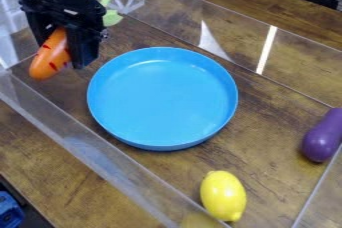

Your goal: Move the carrot to the left side

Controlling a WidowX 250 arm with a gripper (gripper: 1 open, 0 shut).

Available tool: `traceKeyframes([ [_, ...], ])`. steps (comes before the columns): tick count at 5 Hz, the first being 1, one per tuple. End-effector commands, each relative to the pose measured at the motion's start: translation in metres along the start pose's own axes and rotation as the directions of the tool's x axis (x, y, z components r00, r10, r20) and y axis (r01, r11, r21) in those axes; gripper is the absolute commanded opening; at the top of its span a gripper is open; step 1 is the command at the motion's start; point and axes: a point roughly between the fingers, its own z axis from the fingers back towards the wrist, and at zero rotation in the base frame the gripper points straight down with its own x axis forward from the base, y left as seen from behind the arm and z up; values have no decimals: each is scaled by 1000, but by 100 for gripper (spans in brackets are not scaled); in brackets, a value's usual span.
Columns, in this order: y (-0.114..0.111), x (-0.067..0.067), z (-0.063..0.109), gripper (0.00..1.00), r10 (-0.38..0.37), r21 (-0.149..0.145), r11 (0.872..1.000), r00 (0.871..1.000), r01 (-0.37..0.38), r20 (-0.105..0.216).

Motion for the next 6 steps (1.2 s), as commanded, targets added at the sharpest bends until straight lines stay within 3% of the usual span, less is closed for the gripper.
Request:
traceKeyframes([
  [1,-13,0,2,0,27,2,1000,997,-27,68],
  [2,-36,10,2,0,52,-9,999,994,-51,93],
  [4,-33,19,14,0,244,20,969,964,-247,106],
  [6,-26,4,12,0,251,103,961,966,-256,57],
])
